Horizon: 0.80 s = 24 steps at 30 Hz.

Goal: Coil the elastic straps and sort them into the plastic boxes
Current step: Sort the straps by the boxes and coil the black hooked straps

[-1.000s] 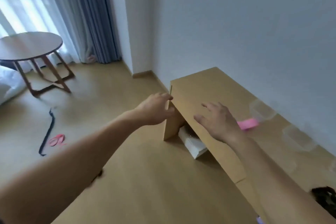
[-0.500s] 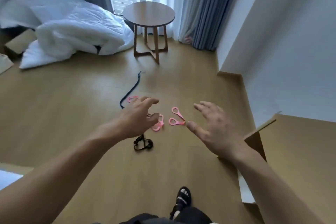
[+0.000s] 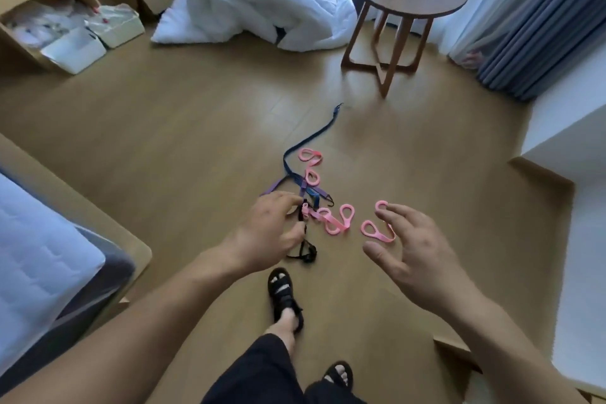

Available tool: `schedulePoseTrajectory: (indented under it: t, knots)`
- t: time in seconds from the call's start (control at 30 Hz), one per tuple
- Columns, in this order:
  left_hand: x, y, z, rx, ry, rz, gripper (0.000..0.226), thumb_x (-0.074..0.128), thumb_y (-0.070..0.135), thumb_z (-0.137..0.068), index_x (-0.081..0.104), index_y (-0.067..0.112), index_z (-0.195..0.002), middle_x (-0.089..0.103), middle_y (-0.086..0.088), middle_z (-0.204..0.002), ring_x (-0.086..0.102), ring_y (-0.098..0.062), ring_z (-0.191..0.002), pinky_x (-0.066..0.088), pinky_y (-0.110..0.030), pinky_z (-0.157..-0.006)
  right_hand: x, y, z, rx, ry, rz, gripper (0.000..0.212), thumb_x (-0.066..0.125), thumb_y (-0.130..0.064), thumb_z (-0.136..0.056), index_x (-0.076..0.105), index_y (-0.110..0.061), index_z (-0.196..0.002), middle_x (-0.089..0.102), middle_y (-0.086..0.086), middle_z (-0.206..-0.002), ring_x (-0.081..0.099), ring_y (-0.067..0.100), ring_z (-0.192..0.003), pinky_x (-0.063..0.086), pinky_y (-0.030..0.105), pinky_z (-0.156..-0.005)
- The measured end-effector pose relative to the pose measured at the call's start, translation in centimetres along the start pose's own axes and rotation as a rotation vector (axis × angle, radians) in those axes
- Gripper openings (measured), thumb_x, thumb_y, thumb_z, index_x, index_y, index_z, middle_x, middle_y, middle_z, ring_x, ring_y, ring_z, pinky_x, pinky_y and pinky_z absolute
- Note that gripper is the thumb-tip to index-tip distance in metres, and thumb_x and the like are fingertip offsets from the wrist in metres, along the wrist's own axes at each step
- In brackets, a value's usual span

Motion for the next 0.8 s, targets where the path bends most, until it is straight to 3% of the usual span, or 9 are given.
schedulePoseTrajectory:
  t: [0.17, 0.3, 0.47, 0.57, 0.63, 0.73, 0.8]
  knots:
    - [6.1, -5.1, -12.1, -0.107, -0.156, 0.074, 0.043, 0.055, 0.027, -0.094, 0.053, 0.017, -0.136, 0.056, 0.000, -0.135, 0.048, -0.016, -0.128, 0.037, -0.027, -0.104, 6.9, 5.5, -9.8, 0.124, -0.094, -0.039, 0.060, 0.055, -0.051, -0.093, 0.042, -0.028, -0.147, 0.037, -0.011, -0.150, 0.022, 0.007, -0.143, 0.025, 0.032, -0.115]
    - [13.6, -9.8, -21.0, -0.254, -0.279, 0.176, 0.042, 0.054, 0.029, -0.093, 0.055, 0.018, -0.134, 0.060, 0.001, -0.128, 0.057, -0.015, -0.115, 0.042, -0.026, -0.089, 15.1, 12.6, -16.2, 0.265, -0.238, -0.035, 0.058, 0.053, -0.051, -0.094, 0.041, -0.026, -0.145, 0.040, -0.010, -0.149, 0.028, 0.012, -0.140, 0.029, 0.032, -0.111]
    - [24.4, -17.6, -29.9, -0.427, -0.325, 0.289, 0.032, 0.055, 0.032, -0.094, 0.059, 0.017, -0.122, 0.063, 0.001, -0.117, 0.059, -0.016, -0.103, 0.049, -0.030, -0.088, 27.3, 22.3, -23.3, 0.410, -0.368, -0.125, 0.060, 0.054, -0.050, -0.093, 0.041, -0.023, -0.145, 0.043, -0.005, -0.148, 0.035, 0.017, -0.138, 0.034, 0.036, -0.111]
    - [31.5, -22.6, -34.1, -0.493, -0.316, 0.292, 0.012, 0.054, 0.028, -0.093, 0.059, 0.025, -0.104, 0.062, 0.005, -0.102, 0.058, -0.015, -0.092, 0.046, -0.028, -0.076, 34.6, 27.9, -28.6, 0.447, -0.384, -0.143, 0.057, 0.054, -0.046, -0.092, 0.045, -0.023, -0.143, 0.047, -0.002, -0.145, 0.041, 0.019, -0.135, 0.038, 0.037, -0.106]
    - [36.5, -25.6, -36.5, -0.502, -0.321, 0.279, 0.008, 0.053, 0.024, -0.092, 0.057, 0.026, -0.099, 0.060, 0.008, -0.094, 0.057, -0.015, -0.089, 0.043, -0.027, -0.071, 39.5, 31.6, -31.8, 0.484, -0.399, -0.173, 0.049, 0.054, -0.042, -0.092, 0.051, -0.023, -0.136, 0.054, 0.000, -0.137, 0.050, 0.024, -0.126, 0.044, 0.037, -0.097]
    - [43.5, -29.5, -39.4, -0.512, -0.340, 0.284, 0.011, 0.052, 0.023, -0.091, 0.056, 0.026, -0.101, 0.059, 0.013, -0.092, 0.057, -0.011, -0.087, 0.042, -0.024, -0.068, 46.2, 36.4, -36.0, 0.500, -0.415, -0.200, 0.016, 0.053, -0.033, -0.089, 0.056, -0.024, -0.102, 0.060, 0.004, -0.110, 0.058, 0.029, -0.098, 0.050, 0.037, -0.079]
    - [47.6, -31.8, -40.9, -0.517, -0.348, 0.278, 0.012, 0.052, 0.022, -0.092, 0.059, 0.024, -0.101, 0.062, 0.009, -0.094, 0.057, -0.011, -0.085, 0.042, -0.021, -0.066, 50.0, 39.2, -38.3, 0.493, -0.408, -0.194, 0.016, 0.053, -0.029, -0.090, 0.056, -0.021, -0.103, 0.059, 0.004, -0.108, 0.058, 0.029, -0.096, 0.049, 0.037, -0.075]
Point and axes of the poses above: each hand's wrist, its own z-axis away from the middle knuckle, its own x-axis out of the palm, y = z × x, the point moved 9 cm from there along -z, towards the middle knuckle
